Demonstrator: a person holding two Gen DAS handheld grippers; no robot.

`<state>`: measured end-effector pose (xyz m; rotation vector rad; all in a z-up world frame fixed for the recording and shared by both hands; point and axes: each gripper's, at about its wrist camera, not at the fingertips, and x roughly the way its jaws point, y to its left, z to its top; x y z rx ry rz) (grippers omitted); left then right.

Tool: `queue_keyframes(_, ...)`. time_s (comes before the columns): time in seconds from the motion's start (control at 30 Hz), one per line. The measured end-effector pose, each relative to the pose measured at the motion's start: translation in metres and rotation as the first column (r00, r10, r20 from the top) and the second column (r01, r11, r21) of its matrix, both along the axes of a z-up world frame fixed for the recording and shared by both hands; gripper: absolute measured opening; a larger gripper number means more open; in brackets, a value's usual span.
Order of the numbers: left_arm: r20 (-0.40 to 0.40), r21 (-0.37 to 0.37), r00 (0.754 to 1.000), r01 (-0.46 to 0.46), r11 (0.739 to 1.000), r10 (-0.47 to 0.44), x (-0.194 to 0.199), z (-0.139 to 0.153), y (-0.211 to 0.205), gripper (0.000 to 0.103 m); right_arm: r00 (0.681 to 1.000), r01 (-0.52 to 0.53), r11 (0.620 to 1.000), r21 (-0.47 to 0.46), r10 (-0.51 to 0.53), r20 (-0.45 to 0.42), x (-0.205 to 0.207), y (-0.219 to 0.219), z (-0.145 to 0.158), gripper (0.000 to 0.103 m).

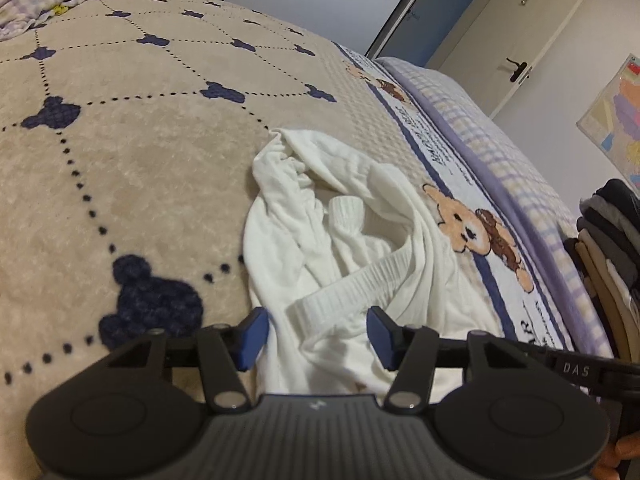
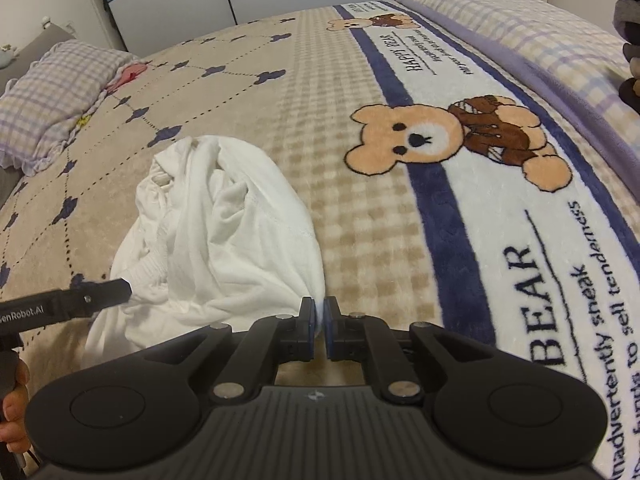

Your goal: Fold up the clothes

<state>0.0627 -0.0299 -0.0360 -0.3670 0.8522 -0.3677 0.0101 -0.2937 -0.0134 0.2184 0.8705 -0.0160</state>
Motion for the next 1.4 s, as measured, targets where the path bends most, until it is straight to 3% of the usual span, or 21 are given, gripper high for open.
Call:
queue_keyframes(0.27,0.025,0.001,0.999,-0.043,0.999,0.043,0.006,0.001,-0.006,0.035,0.999,0.034,0.999,0.017,-0.034,0.000,-0.001,-0.012,0.001,0.014)
queue_keyframes(0.47,0.071,0.018,0.997,-0.040,0.999,0.038,0.004,0.010,-0.006,0.035,0.999,0.039,0.999,0.026,-0.039,0.002,0.001,-0.012,0.002,0.014)
queue_keyframes(0.73,0.023,-0.051,1.000,-0.008,0.999,0.009,0.007,0.012,0.002,0.035,1.000,0.025,0.999,0.027,-0.026,0.005,0.003,-0.006,0.004,0.018)
queue_keyframes(0.97,-0.092,-0.089,0.996,-0.020,0.996,0.012,0.012,-0.004,0.005,0.042,1.000,0.015,1.000,0.027,-0.015,0.003,0.006,0.000,0.004,0.020)
queue_keyframes(1.13,-0.087,-0.125,0.996,-0.029,0.992,0.018,0.014,-0.009,0.004,0.040,1.000,0.008,1.000,0.028,-0.008,0.006,0.008,0.005,0.005,0.021)
queue_keyframes(1.17,-0.083,-0.116,0.996,-0.030,0.993,0.021,0.014,-0.009,0.003,0.030,1.000,0.007,1.000,0.029,-0.007,0.007,0.008,0.006,0.005,0.021)
queue_keyframes(1.2,-0.077,-0.107,0.997,-0.035,0.994,0.026,0.013,-0.009,0.002,0.013,1.000,0.005,1.000,0.029,-0.006,0.007,0.009,0.007,0.006,0.021)
queue_keyframes(1.23,-0.070,-0.102,0.997,-0.038,0.994,0.031,0.012,-0.009,0.002,0.007,1.000,0.004,1.000,0.029,-0.004,0.008,0.009,0.009,0.006,0.021)
queue_keyframes(1.4,0.002,-0.103,0.998,-0.062,0.993,0.062,0.003,0.007,0.007,0.006,1.000,-0.001,0.999,0.036,0.000,0.018,0.013,0.014,0.009,0.021)
